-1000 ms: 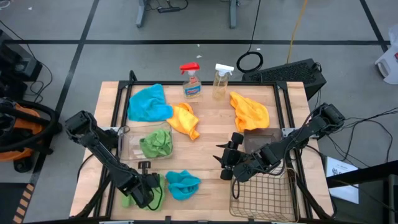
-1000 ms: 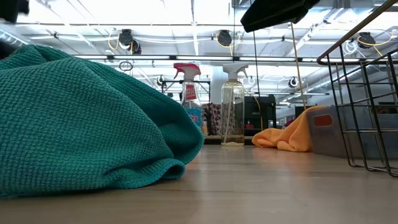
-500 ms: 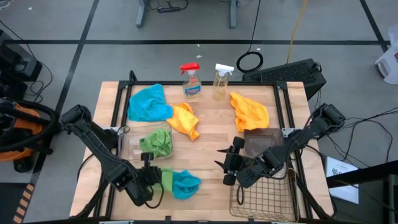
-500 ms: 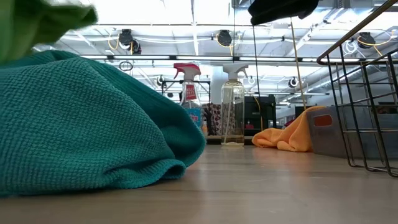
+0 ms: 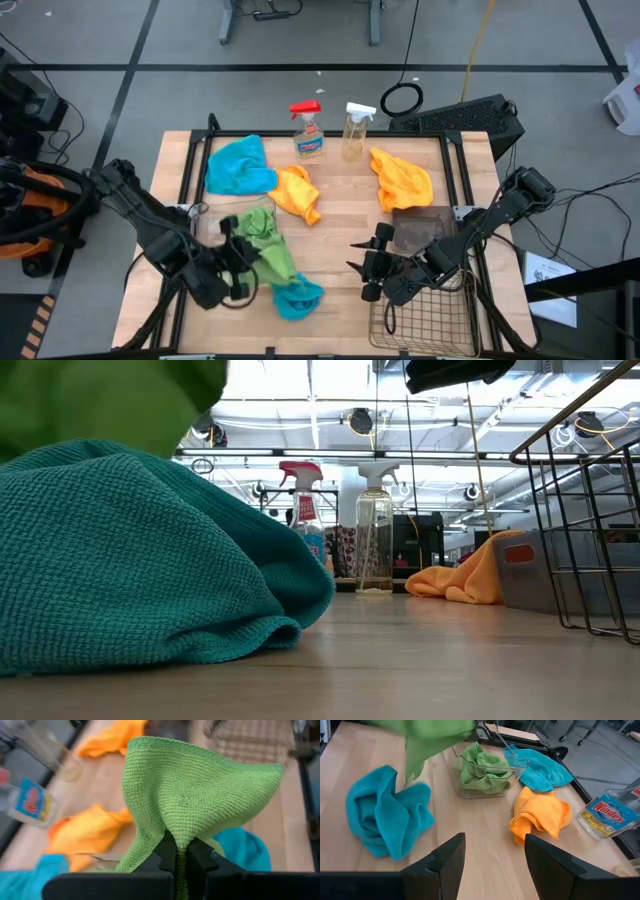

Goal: Sort microfiber towel by color & place in baskets
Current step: Put the green microfiber cloth into the transparent bin

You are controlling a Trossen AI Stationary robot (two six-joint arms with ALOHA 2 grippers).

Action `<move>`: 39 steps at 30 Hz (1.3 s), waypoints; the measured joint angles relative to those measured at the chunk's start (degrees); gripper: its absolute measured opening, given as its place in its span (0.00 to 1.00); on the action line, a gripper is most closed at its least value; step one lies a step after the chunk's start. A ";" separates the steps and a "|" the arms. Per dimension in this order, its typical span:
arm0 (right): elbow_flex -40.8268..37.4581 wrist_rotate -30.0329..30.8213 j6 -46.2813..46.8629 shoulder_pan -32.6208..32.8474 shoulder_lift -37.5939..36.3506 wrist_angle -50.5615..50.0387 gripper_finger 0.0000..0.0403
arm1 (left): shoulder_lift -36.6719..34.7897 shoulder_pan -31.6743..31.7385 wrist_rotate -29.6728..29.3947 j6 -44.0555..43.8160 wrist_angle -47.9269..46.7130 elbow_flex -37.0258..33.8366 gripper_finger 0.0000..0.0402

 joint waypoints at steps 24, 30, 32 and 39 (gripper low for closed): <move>0.00 1.18 -2.52 -0.35 0.02 0.60 0.49 | -11.64 7.22 -8.12 3.47 -18.55 7.51 0.04; 0.00 1.05 -2.15 -0.35 0.02 1.50 0.49 | -11.41 7.22 -8.17 3.34 -19.93 6.94 0.04; 0.00 1.05 -2.15 -0.35 0.02 1.79 0.49 | -11.57 7.19 -8.57 2.98 -20.00 5.69 0.04; 0.00 1.07 -2.25 -0.35 0.02 2.17 0.49 | -11.51 5.40 -8.68 0.30 -18.37 1.59 0.04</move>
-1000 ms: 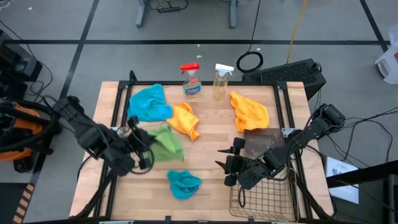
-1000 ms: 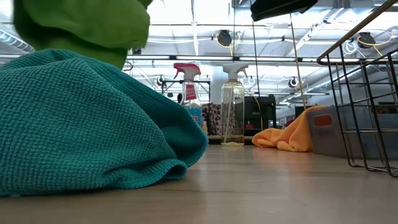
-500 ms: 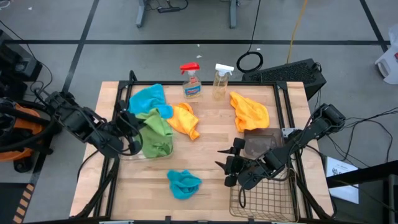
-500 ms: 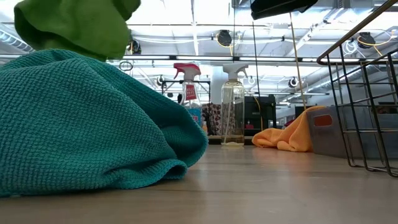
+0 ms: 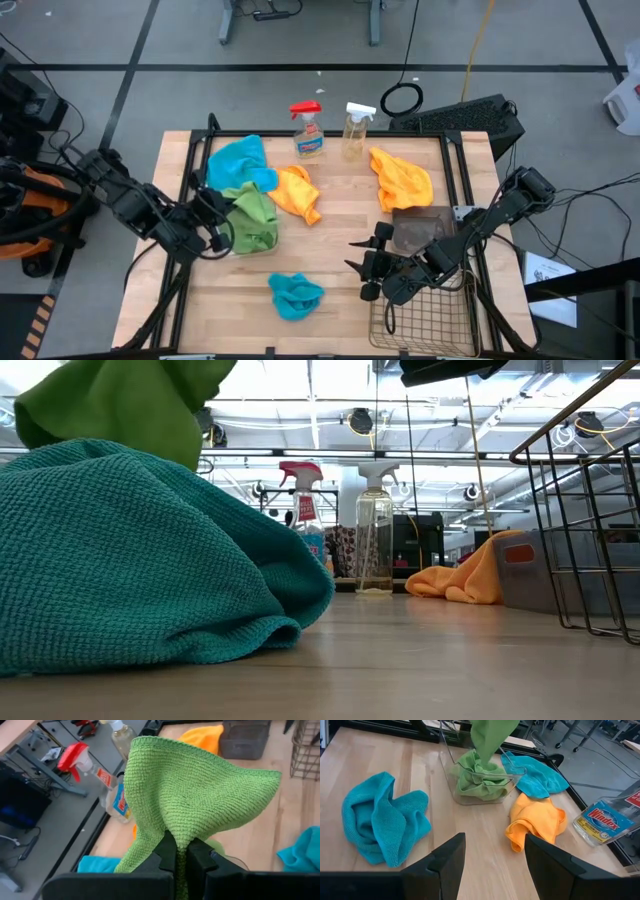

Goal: Sort microfiber towel by color & place in baskets
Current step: Put the green microfiber cloth into the transparent bin

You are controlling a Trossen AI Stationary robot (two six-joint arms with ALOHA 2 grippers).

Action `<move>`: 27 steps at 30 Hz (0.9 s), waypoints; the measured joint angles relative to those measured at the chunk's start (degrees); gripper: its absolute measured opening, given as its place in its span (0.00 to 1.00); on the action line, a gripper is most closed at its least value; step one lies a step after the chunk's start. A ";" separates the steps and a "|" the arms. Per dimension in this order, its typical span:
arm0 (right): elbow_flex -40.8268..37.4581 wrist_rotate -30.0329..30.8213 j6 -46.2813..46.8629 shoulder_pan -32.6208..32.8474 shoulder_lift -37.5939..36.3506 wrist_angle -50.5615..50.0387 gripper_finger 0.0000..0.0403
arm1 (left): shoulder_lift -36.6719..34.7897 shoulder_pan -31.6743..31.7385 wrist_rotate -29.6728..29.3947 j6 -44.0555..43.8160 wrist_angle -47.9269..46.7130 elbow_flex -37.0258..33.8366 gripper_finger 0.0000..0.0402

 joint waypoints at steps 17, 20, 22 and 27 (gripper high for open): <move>0.00 0.02 -0.68 -0.81 0.00 -0.03 0.49 | -0.03 -1.94 -0.45 -4.15 0.25 -4.55 0.04; 0.00 -0.07 -0.66 -0.87 0.00 -0.04 0.49 | -0.01 -1.93 0.45 -4.57 0.24 -5.21 0.04; 0.00 -0.12 -0.63 -0.87 0.00 -0.05 0.49 | -0.03 -1.93 1.22 -5.58 0.21 -5.59 0.04; 0.00 -0.15 -0.52 -0.87 0.00 -0.05 0.49 | -0.03 -1.93 2.23 -6.88 0.18 -7.70 0.04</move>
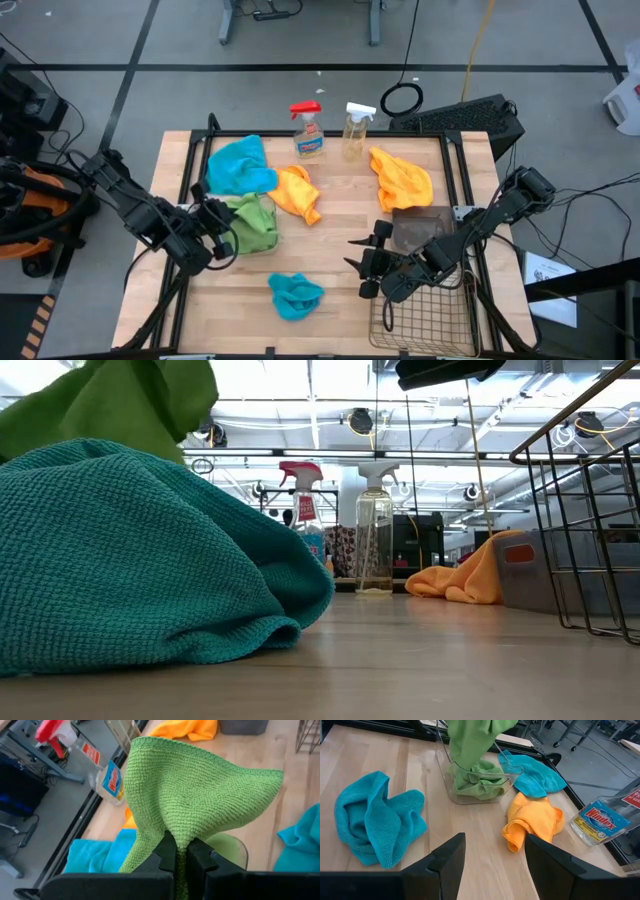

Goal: Sort microfiber towel by color & place in baskets
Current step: Put the green microfiber cloth into the transparent bin

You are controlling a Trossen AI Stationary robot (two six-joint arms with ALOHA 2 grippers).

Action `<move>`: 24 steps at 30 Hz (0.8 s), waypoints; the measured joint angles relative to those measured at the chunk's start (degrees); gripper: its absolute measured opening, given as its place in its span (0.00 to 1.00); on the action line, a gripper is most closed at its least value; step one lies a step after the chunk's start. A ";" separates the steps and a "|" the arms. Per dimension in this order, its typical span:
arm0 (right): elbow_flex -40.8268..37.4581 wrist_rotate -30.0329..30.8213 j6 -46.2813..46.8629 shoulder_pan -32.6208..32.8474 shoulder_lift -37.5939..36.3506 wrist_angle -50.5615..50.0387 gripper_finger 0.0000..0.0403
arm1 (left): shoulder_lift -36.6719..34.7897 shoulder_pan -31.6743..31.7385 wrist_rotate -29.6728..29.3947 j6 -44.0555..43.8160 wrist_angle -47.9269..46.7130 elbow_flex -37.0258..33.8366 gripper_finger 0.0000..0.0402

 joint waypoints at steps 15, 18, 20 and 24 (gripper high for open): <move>0.00 -0.23 -0.18 0.00 0.00 0.93 0.49 | 0.00 -0.02 2.18 -8.42 0.26 -9.26 0.04; 0.00 -0.33 -0.53 0.00 0.00 1.49 0.49 | 0.00 -0.02 2.33 -9.64 0.38 -10.96 0.04; 0.00 -0.33 -0.61 -0.04 0.00 1.51 0.49 | 0.00 0.00 2.43 -9.65 1.23 -12.04 0.04; 0.00 -3.11 -0.63 -0.79 0.00 1.62 0.47 | 0.00 0.05 3.74 -9.66 3.33 -13.95 0.04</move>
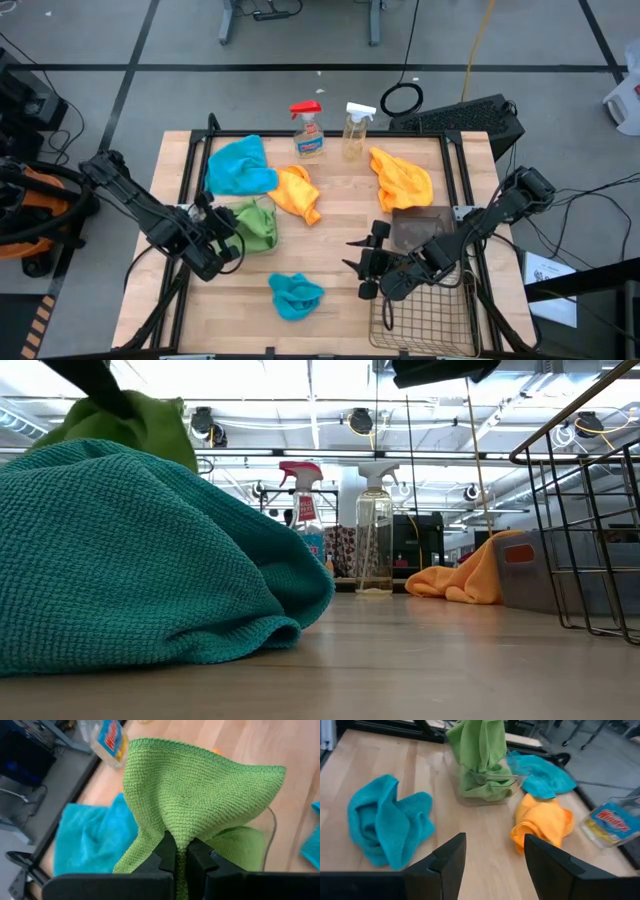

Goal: Sort microfiber towel by color & place in baskets
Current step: Put the green microfiber cloth into the transparent bin

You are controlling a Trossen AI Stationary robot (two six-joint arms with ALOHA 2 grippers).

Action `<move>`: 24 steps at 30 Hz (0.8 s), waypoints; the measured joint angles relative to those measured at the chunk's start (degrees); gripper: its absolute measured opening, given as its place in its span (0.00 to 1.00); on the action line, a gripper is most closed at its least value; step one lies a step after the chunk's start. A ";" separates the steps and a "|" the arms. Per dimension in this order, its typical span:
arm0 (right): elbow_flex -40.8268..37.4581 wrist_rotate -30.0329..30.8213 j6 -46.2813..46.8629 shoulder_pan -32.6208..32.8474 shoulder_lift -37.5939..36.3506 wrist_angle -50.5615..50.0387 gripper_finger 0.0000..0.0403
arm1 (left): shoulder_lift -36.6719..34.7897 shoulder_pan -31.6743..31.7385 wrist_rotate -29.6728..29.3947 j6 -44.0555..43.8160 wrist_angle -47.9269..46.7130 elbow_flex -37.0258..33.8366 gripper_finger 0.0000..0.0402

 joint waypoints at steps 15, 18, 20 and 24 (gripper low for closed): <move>0.00 -1.72 -0.87 -1.75 0.00 0.18 0.19 | 0.00 1.43 4.49 -0.15 6.59 -7.63 0.04; 0.00 -1.72 -0.90 -1.73 0.00 0.15 0.17 | 0.00 2.95 5.78 -0.13 7.93 -9.85 0.04; 0.00 -1.72 -0.90 -1.73 0.00 0.11 0.16 | 0.00 4.17 7.82 0.05 9.02 -11.28 0.04; 0.00 -1.70 -0.90 -1.73 0.00 0.07 0.16 | 0.00 6.37 11.90 1.97 12.46 -13.75 0.04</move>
